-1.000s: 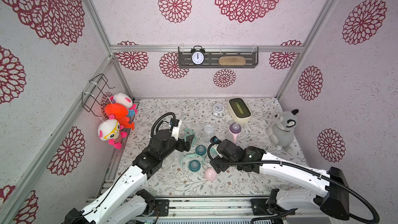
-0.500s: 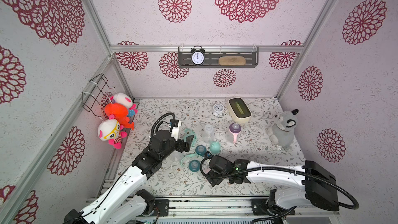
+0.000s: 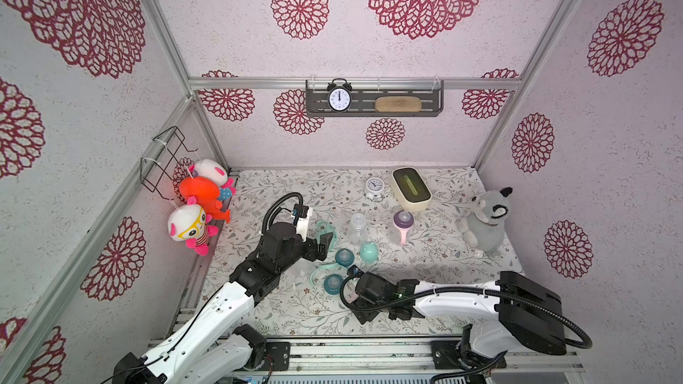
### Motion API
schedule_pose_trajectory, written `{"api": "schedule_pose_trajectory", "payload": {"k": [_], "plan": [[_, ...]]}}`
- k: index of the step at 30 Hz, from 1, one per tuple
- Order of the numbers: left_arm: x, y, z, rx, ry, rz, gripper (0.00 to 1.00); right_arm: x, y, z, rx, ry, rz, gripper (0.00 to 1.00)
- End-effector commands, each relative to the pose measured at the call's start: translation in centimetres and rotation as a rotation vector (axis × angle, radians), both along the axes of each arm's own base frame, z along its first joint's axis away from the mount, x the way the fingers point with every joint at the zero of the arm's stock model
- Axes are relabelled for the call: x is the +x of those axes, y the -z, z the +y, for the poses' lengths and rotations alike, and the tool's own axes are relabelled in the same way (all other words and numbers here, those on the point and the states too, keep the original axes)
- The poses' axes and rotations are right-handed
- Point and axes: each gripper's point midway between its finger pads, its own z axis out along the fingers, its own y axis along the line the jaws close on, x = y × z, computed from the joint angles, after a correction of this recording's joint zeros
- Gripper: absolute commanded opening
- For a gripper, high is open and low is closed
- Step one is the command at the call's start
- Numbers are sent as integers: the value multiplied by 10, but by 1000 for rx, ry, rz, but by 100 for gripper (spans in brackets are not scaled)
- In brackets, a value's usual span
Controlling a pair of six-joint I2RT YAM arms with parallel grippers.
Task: Assemble the baby bottles
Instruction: Pick up the lid from the center of the board.
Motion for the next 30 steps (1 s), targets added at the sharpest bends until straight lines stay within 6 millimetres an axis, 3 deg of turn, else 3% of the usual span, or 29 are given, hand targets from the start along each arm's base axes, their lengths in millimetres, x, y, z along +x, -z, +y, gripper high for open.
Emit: {"api": "schedule_pose_trajectory", "payload": {"k": [1,11,19,24,25,30], "plan": [[4,-13,1,-27,-9,-21,98,3,2,2,14,30,-14,86],[3,-14,1,-32,-8,-20,98,4,14,-1,-4,50,-3,83],[2,-14,1,-32,-8,-16,98,11,8,-4,7,73,-15,75],[0,-13,3,-26,-12,-17,98,13,-4,-6,6,74,-31,74],[0,-13,3,-26,-12,-17,98,23,-8,-12,11,111,-34,74],[1,-14,4,-25,-16,-19,98,35,-34,-22,50,157,-37,73]]}}
